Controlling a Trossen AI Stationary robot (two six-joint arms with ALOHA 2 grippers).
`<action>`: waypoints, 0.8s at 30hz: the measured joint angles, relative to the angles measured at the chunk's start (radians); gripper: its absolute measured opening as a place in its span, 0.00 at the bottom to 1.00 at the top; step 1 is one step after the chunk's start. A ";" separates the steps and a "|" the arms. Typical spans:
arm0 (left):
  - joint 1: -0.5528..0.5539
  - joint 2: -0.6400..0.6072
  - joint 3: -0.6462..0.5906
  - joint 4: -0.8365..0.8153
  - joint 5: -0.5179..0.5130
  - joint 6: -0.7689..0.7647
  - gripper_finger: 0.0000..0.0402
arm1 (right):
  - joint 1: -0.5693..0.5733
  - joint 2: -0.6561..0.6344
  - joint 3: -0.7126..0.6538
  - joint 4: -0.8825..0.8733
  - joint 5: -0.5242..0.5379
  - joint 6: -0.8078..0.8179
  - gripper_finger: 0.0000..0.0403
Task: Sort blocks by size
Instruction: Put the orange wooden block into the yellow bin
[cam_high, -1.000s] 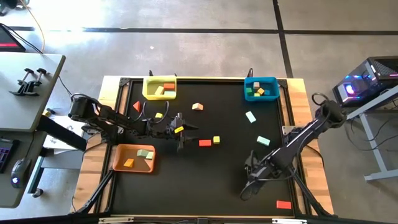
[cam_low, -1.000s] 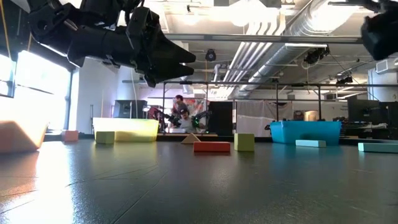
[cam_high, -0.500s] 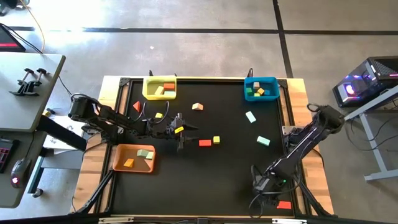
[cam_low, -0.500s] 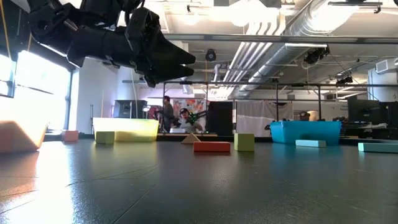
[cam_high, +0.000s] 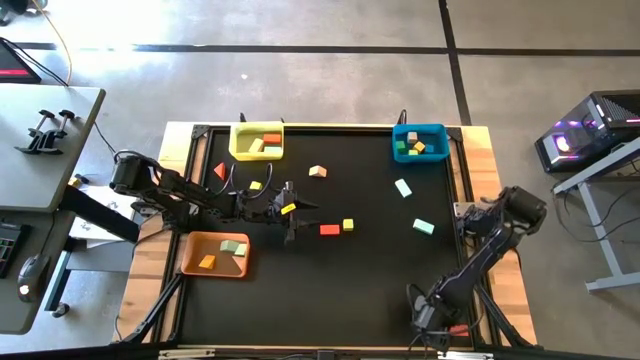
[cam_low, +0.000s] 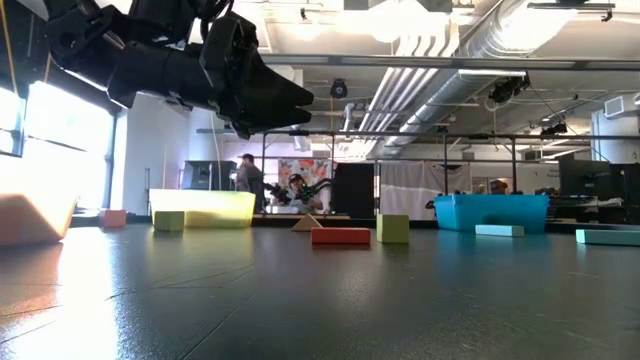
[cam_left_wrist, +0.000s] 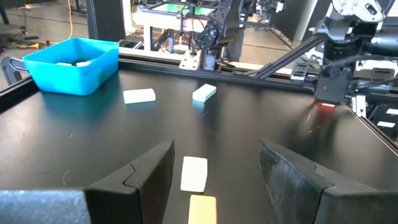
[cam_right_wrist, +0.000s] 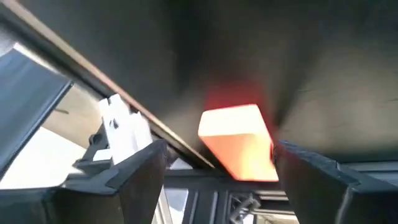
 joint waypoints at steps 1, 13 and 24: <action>0.000 0.000 0.000 0.000 0.000 0.001 0.54 | 0.010 0.013 0.000 0.010 0.000 0.019 0.72; 0.000 -0.001 0.000 0.000 0.000 0.001 0.54 | 0.076 0.103 0.006 -0.005 -0.054 0.135 0.71; 0.000 -0.001 0.000 0.000 0.000 -0.001 0.54 | 0.058 0.104 0.005 -0.020 -0.046 0.112 0.44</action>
